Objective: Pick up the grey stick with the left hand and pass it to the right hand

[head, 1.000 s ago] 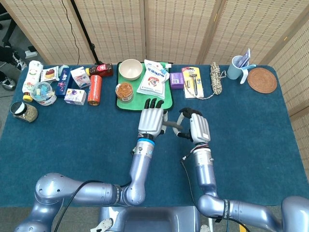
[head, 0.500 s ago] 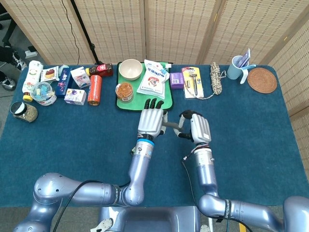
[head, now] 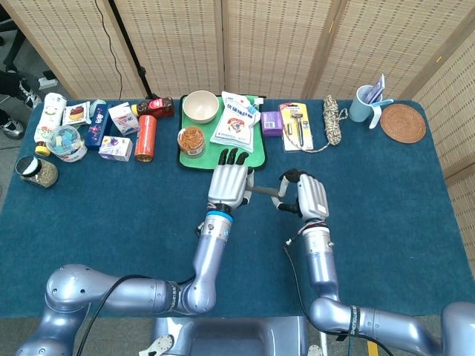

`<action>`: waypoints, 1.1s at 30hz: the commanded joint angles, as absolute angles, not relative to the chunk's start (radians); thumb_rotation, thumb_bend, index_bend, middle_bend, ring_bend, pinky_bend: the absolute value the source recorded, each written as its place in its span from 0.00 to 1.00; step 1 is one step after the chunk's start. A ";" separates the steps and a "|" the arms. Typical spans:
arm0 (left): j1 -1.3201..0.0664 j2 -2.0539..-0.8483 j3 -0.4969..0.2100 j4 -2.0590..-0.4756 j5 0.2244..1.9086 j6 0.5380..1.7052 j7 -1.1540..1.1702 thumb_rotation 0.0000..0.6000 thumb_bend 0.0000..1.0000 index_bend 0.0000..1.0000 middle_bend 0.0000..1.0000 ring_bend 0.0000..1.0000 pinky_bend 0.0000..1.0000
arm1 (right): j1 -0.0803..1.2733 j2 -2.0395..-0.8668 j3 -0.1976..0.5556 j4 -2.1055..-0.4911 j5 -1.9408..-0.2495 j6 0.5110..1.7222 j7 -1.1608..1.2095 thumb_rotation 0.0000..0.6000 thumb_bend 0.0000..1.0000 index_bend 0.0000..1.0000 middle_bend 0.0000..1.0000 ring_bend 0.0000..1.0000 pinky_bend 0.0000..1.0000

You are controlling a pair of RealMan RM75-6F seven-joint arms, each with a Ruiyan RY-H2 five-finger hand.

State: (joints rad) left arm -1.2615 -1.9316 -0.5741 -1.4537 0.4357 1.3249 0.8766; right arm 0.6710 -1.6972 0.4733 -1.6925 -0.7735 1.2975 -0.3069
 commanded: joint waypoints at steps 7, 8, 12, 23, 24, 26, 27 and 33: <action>-1.223 -1.871 -0.545 -1.489 0.474 1.303 0.858 1.00 0.56 0.75 0.19 0.03 0.00 | 0.656 -1.671 0.470 -1.690 -0.766 1.297 -0.300 1.00 0.55 0.73 0.40 0.33 0.25; -1.218 -1.862 -0.544 -1.492 0.478 1.300 0.855 1.00 0.56 0.75 0.19 0.03 0.00 | 0.653 -1.667 0.470 -1.689 -0.765 1.298 -0.298 1.00 0.55 0.73 0.40 0.33 0.25; -1.200 -1.831 -0.537 -1.504 0.483 1.284 0.844 1.00 0.56 0.75 0.19 0.03 0.00 | 0.644 -1.650 0.466 -1.688 -0.769 1.299 -0.294 1.00 0.56 0.73 0.40 0.33 0.25; -1.166 -1.770 -0.521 -1.538 0.500 1.268 0.813 1.00 0.56 0.75 0.19 0.03 0.00 | 0.621 -1.610 0.461 -1.692 -0.779 1.302 -0.281 1.00 0.56 0.73 0.40 0.33 0.26; -1.162 -1.763 -0.520 -1.544 0.503 1.267 0.810 1.00 0.56 0.75 0.19 0.03 0.00 | 0.618 -1.605 0.460 -1.693 -0.780 1.303 -0.279 1.00 0.56 0.73 0.40 0.33 0.26; -1.153 -1.746 -0.511 -1.555 0.511 1.267 0.806 1.00 0.56 0.75 0.19 0.03 0.00 | 0.611 -1.593 0.458 -1.693 -0.781 1.305 -0.278 1.00 0.56 0.73 0.40 0.33 0.26; -1.147 -1.737 -0.505 -1.561 0.518 1.268 0.804 1.00 0.56 0.74 0.19 0.03 0.00 | 0.606 -1.586 0.457 -1.692 -0.780 1.306 -0.277 1.00 0.56 0.73 0.40 0.33 0.26; -1.121 -1.699 -0.490 -1.590 0.535 1.262 0.778 1.00 0.56 0.74 0.19 0.03 0.00 | 0.588 -1.561 0.450 -1.695 -0.787 1.304 -0.263 1.00 0.57 0.73 0.40 0.33 0.26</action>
